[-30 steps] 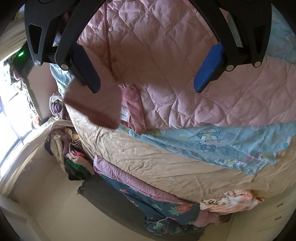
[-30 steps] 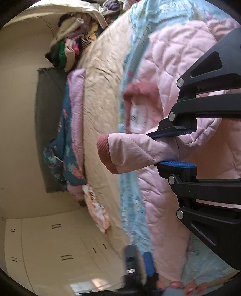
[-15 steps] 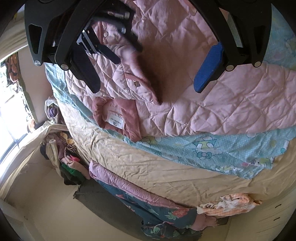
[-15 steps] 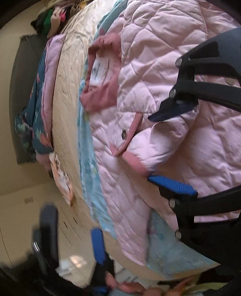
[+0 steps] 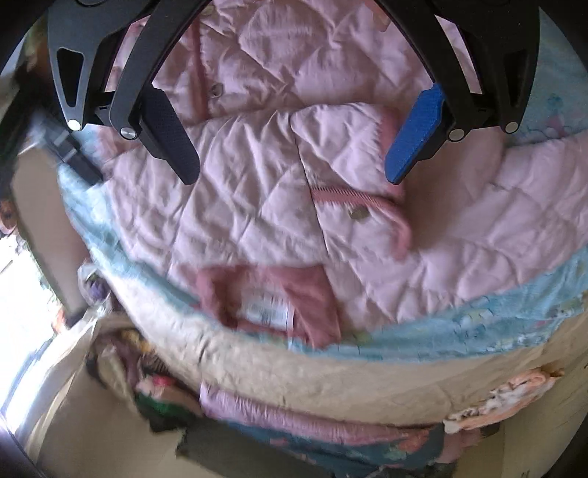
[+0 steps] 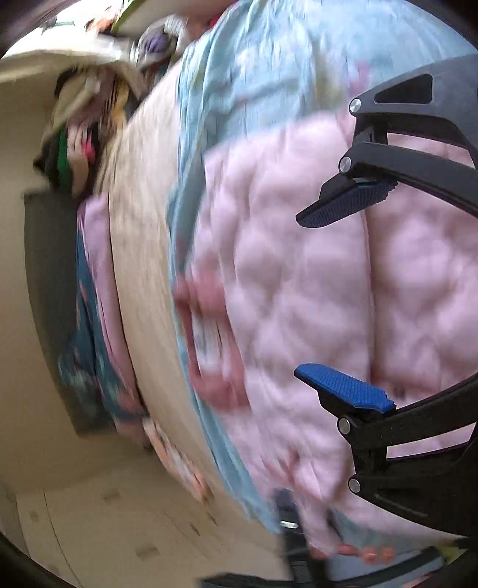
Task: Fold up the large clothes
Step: 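Withdraw the right tool and move the left tool toward the other sleeve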
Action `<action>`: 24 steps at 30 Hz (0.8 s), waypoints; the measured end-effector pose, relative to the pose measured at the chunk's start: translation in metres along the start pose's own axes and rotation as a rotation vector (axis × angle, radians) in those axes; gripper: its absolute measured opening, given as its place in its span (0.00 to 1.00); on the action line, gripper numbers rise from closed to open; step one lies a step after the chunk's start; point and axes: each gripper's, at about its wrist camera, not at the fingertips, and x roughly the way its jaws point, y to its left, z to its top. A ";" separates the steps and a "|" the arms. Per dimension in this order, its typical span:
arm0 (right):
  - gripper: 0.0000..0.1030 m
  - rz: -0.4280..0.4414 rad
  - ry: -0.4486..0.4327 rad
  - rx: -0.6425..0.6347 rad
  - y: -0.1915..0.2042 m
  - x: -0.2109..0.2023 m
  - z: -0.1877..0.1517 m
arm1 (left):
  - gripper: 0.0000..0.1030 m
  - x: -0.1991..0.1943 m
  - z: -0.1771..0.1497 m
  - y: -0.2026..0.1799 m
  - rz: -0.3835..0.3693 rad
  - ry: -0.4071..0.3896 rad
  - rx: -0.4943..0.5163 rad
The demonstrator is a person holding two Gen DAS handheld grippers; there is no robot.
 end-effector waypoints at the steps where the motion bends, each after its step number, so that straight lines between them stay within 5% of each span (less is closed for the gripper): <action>1: 0.73 -0.021 0.000 0.004 -0.009 0.000 0.002 | 0.92 0.011 -0.004 0.000 0.014 0.028 0.003; 7: 0.73 -0.064 0.015 0.027 -0.044 0.004 0.015 | 0.92 0.050 -0.024 0.026 0.057 0.127 -0.037; 14: 0.76 0.000 0.119 -0.009 -0.028 0.043 0.020 | 0.92 0.053 -0.030 0.037 0.027 0.110 -0.025; 19: 0.76 -0.116 0.265 0.021 -0.048 0.088 0.000 | 0.92 0.052 -0.032 0.035 0.026 0.100 -0.022; 24: 0.76 -0.088 0.252 0.093 -0.063 0.097 -0.016 | 0.92 0.048 -0.031 0.034 0.019 0.098 -0.018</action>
